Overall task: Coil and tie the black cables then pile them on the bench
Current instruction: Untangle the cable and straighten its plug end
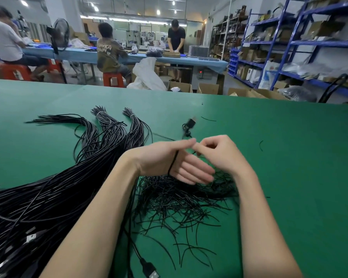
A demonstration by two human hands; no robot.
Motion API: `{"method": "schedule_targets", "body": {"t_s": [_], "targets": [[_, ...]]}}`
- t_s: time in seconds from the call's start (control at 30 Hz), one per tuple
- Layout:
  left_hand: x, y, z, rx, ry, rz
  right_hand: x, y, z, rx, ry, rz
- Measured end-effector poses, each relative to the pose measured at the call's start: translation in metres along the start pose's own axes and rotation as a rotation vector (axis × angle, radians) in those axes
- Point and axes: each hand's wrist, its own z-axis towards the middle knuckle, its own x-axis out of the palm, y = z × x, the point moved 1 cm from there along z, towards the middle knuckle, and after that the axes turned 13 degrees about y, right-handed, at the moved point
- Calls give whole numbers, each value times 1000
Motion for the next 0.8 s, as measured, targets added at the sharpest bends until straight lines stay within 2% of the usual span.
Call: {"method": "schedule_targets", "body": {"t_s": [0.1, 0.17, 0.27, 0.37, 0.43, 0.53, 0.6, 0.7, 0.8], "targets": [[4, 0, 8, -158, -54, 62, -10, 13, -3, 1, 78, 83], [2, -1, 9, -157, -119, 96, -13, 20, -4, -16, 70, 62], [-3, 2, 8, -47, -197, 22, -14, 28, -8, -107, 80, 122], [-12, 6, 9, 55, -448, 0, -15, 32, -12, -245, 154, 271], [-18, 5, 6, 250, -489, -113, -14, 33, -11, -280, 222, 321], [-26, 0, -9, 578, -351, -350, -2, 28, -9, -246, 368, 288], [-25, -2, -16, 705, -173, -404, 8, 22, -5, -183, 421, 330], [-16, -6, -16, 766, -52, -416, 17, 10, -1, -59, 446, 279], [-11, -7, -24, 738, 101, -427, 12, -5, -3, 16, 375, 123]]}}
